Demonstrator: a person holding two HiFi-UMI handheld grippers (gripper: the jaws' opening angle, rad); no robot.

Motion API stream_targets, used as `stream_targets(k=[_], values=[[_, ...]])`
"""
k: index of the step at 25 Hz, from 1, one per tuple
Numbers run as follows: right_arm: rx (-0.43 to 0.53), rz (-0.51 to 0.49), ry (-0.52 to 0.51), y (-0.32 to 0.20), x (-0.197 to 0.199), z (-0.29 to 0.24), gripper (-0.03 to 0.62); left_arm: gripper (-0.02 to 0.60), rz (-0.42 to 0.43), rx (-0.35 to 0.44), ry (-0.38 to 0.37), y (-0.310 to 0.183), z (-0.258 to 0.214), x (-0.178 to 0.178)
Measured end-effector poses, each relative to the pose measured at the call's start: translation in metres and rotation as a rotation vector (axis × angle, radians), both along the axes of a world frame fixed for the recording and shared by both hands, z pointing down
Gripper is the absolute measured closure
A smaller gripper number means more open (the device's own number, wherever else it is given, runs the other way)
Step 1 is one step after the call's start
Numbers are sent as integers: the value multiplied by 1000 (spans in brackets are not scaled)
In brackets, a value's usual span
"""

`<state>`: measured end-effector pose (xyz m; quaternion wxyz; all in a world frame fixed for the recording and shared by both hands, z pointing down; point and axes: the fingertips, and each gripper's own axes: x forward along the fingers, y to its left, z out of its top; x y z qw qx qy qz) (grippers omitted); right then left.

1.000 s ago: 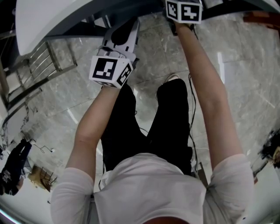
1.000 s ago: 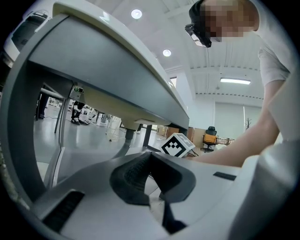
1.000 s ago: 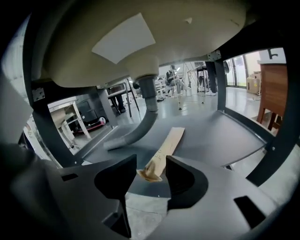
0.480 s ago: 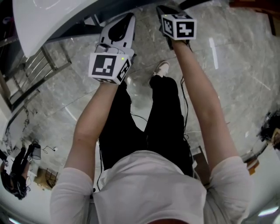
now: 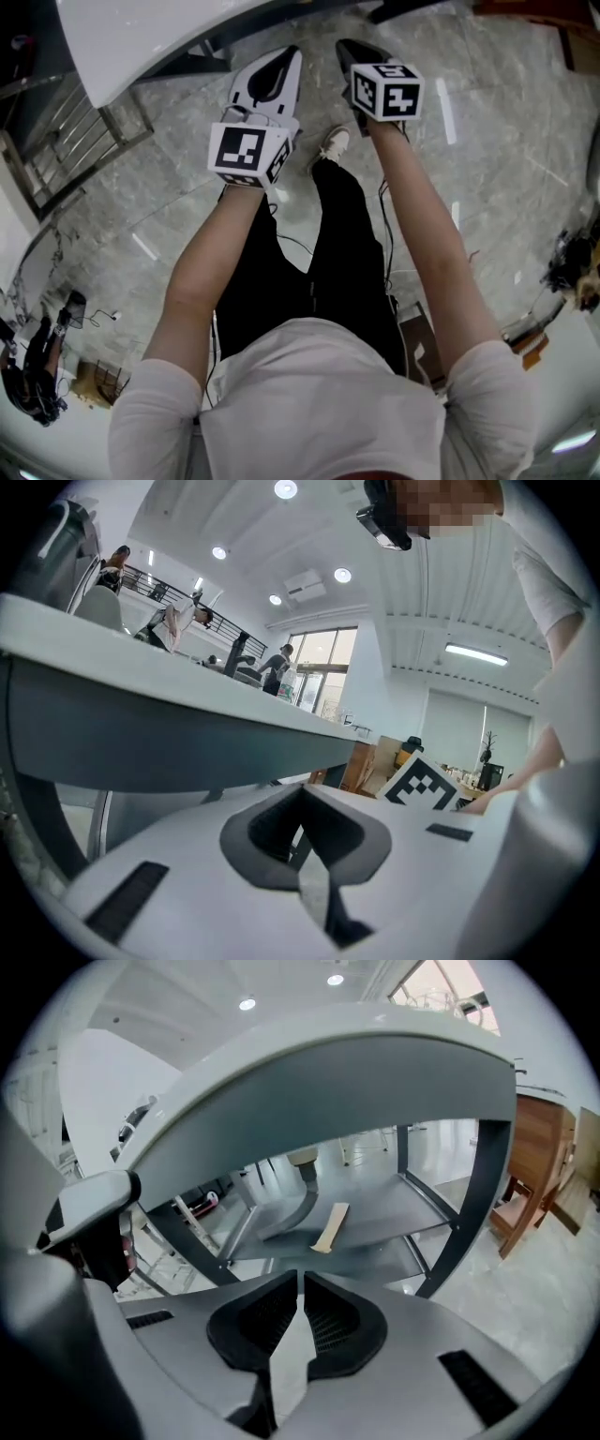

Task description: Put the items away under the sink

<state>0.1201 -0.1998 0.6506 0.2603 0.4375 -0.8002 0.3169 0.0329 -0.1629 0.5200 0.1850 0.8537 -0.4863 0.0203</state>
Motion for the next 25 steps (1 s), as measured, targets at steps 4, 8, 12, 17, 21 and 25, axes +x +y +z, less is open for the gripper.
stream_targets(k=[4, 8, 12, 17, 21, 25], values=[[26, 31, -38, 4, -1, -45, 545, 580, -21, 19, 3, -3, -41, -3], [50, 46, -80, 13, -5, -90, 545, 580, -40, 44, 8, -3, -83, -10], [78, -5, -99, 26, -15, -136, 545, 579, -65, 59, 8, -1, -122, -15], [138, -40, -116, 29, -19, -190, 545, 580, -111, 86, 7, 5, -168, -30], [205, -54, -137, 23, -16, -237, 545, 580, -152, 121, 17, 10, -205, -39], [275, -80, -168, 23, -16, -288, 545, 580, -175, 163, 17, 17, -245, -46]])
